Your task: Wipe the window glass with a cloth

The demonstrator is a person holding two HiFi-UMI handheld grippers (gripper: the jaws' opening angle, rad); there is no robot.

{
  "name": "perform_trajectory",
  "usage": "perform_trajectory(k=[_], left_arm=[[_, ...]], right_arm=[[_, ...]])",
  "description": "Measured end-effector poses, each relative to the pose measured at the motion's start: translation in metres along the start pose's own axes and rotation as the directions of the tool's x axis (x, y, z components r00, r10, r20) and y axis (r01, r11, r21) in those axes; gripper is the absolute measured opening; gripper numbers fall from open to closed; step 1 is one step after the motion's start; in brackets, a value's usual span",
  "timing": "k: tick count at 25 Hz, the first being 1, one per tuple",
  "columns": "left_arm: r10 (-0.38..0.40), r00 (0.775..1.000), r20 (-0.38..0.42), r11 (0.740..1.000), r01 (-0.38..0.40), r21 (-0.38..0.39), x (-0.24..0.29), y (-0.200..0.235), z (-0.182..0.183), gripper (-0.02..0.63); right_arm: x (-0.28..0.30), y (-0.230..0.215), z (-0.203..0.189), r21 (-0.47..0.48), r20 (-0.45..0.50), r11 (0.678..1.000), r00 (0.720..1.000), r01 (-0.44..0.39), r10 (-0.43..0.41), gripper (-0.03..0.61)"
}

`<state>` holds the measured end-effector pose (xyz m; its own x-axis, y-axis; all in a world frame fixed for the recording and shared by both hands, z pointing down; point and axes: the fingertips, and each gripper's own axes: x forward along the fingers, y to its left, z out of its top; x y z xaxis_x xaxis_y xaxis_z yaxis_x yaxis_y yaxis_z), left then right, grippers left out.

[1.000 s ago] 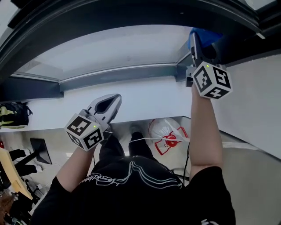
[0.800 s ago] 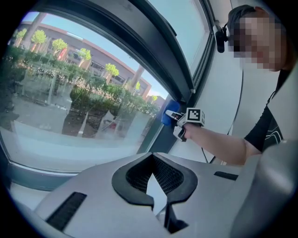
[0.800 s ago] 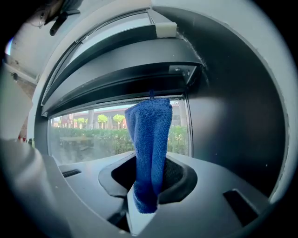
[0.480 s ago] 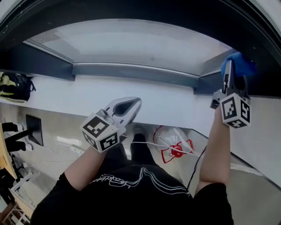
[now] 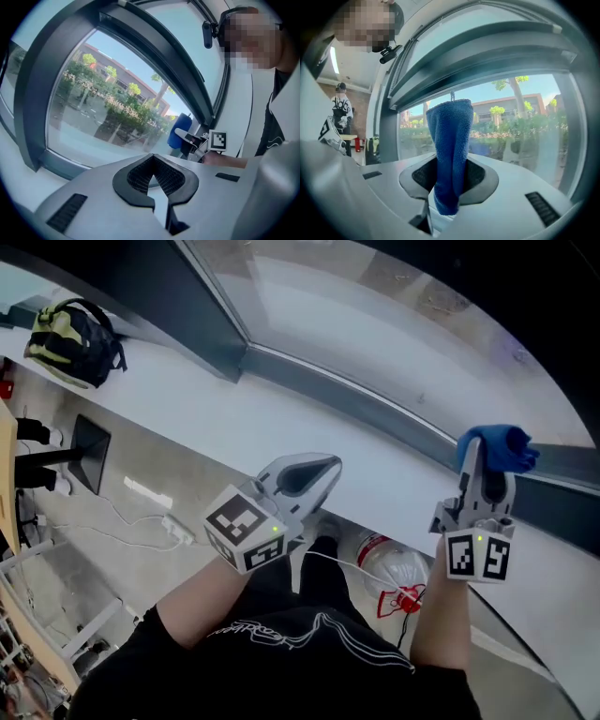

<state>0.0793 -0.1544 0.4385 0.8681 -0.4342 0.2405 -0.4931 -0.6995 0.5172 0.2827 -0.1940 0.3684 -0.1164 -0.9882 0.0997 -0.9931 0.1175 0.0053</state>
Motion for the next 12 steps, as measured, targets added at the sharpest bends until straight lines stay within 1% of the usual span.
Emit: perform_trajectory(k=[3,7,9,12], left_arm=[[0.049,0.999,0.012,0.999,-0.049,-0.003,-0.037,0.032,0.006,0.005],[0.109,0.993,0.038,0.994,-0.11,0.007,-0.088,0.077,0.017,0.005],[0.129,0.99,0.049,0.991,-0.13,0.018,-0.112,0.087,0.023,0.005],[0.154,0.986,0.06,0.987,-0.156,0.025,-0.14,0.092,0.031,0.005]], right_arm=[[0.038,0.085,-0.01,0.036,-0.007,0.991,0.992,-0.126,0.127,0.094],[0.091,0.199,-0.02,0.037,0.005,0.956,0.957,-0.29,0.29,0.093],[0.108,0.241,-0.016,0.036,0.016,0.938,0.939,-0.345,0.345,0.092],[0.123,0.283,-0.004,0.029,0.029,0.917,0.917,-0.398,0.397,0.092]])
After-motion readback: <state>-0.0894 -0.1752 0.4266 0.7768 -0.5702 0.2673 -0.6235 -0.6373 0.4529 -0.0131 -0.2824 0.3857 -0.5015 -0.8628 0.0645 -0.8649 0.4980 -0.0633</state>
